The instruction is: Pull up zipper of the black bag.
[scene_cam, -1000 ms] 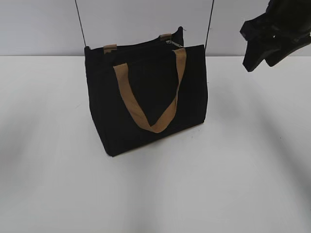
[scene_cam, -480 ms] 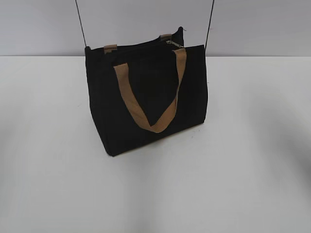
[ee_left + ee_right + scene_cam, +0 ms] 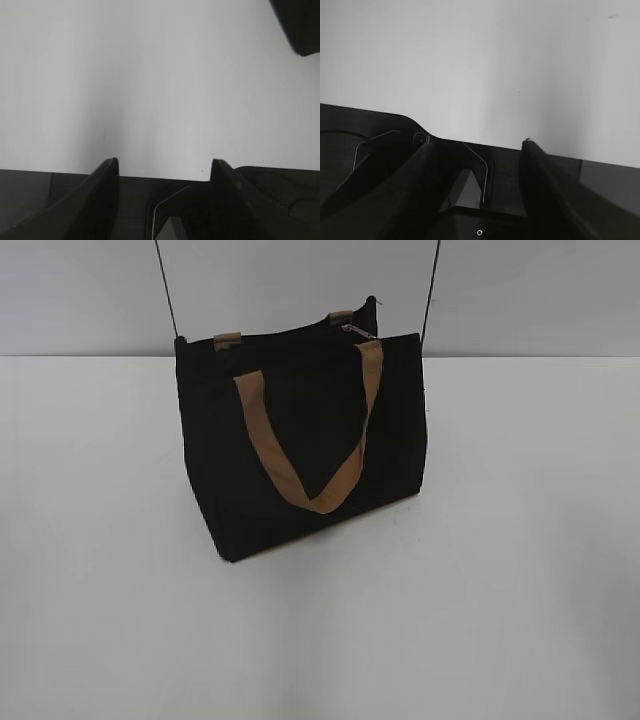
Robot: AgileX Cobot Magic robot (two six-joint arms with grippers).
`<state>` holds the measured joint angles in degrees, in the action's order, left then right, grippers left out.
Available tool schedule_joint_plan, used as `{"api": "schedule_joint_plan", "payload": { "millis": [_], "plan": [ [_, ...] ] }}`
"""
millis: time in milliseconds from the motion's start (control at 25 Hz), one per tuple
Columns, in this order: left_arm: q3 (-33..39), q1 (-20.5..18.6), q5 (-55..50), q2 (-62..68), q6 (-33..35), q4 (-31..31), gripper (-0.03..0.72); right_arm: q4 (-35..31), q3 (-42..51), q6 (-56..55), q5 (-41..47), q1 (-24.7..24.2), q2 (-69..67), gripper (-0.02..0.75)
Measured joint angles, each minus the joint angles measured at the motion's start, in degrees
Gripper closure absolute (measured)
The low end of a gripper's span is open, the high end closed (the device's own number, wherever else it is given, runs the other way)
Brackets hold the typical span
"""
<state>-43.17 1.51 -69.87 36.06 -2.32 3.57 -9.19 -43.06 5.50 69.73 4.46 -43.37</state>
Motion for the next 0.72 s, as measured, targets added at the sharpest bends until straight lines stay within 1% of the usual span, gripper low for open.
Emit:
{"api": "schedule_joint_plan", "payload": {
  "millis": [200, 400, 520, 720],
  "plan": [
    [1.21, 0.00, -0.07, -11.43, 0.28, -0.46, 0.256, 0.00, 5.78, 0.74, 0.26, 0.00, 14.60, 0.340],
    [1.94, 0.00, 1.30, -21.61, 3.02, -2.69, 0.256, 0.00, 10.42, 2.17, 0.26, 0.00, 26.56, 0.340],
    [4.49, 0.00, 3.23, -26.25, 3.67, -3.57, 0.256, 0.05, 13.25, 2.48, 0.39, 0.00, 32.46, 0.340],
    [8.97, 0.00, 4.92, -34.39, 5.29, -2.98, 0.256, 0.06, 13.89, 5.14, -0.42, 0.00, 40.17, 0.340]
  ]
}}
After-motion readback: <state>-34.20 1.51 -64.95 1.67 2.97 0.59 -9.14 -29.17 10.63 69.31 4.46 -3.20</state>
